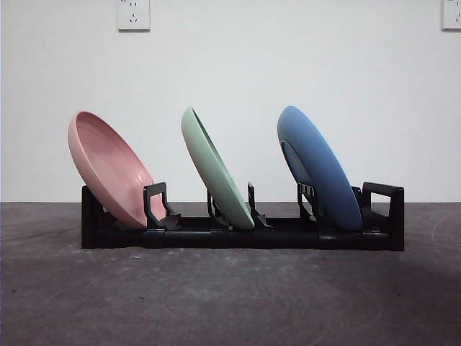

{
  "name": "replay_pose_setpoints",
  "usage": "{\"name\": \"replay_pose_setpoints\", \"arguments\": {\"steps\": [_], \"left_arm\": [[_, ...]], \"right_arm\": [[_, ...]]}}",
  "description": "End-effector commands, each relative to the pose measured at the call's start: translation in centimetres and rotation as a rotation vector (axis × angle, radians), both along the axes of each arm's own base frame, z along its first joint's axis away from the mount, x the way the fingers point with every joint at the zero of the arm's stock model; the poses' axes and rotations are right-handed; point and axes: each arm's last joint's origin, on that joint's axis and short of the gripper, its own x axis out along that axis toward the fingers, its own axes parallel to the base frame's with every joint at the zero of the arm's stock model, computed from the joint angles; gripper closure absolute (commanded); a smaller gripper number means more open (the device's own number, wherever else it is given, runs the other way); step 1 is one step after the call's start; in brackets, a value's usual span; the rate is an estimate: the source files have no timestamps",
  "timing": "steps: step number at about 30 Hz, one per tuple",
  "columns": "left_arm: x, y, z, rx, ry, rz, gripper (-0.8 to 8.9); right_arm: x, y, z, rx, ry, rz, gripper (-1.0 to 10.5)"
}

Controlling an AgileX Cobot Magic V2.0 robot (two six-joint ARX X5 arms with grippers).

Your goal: Place the plate

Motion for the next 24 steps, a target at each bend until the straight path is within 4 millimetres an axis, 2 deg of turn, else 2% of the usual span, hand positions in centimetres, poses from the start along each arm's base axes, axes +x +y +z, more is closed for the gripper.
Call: {"name": "replay_pose_setpoints", "arguments": {"steps": [1, 7, 12, 17, 24], "left_arm": [[0.1, -0.1, -0.1, -0.011, -0.028, -0.018, 8.06], [-0.1, 0.0, 1.0, -0.12, -0.108, -0.031, 8.06], [-0.7, 0.0, 2.6, -0.197, -0.055, -0.039, 8.03], [-1.8, -0.1, 5.5, -0.188, 0.112, -0.036, 8.02], [-2.6, -0.4, 9.4, -0.133, 0.381, -0.132, 8.02]], "right_arm": [[0.0, 0.0, 0.0, 0.049, -0.007, 0.005, 9.3], [-0.2, 0.1, 1.4, 0.123, -0.078, 0.03, 9.3], [-1.0, 0.1, 4.2, 0.186, -0.065, 0.03, 9.3], [-2.2, 0.1, 8.2, 0.18, 0.103, 0.02, 9.3], [-2.9, 0.2, 13.2, 0.127, 0.323, 0.074, 9.3]]}}
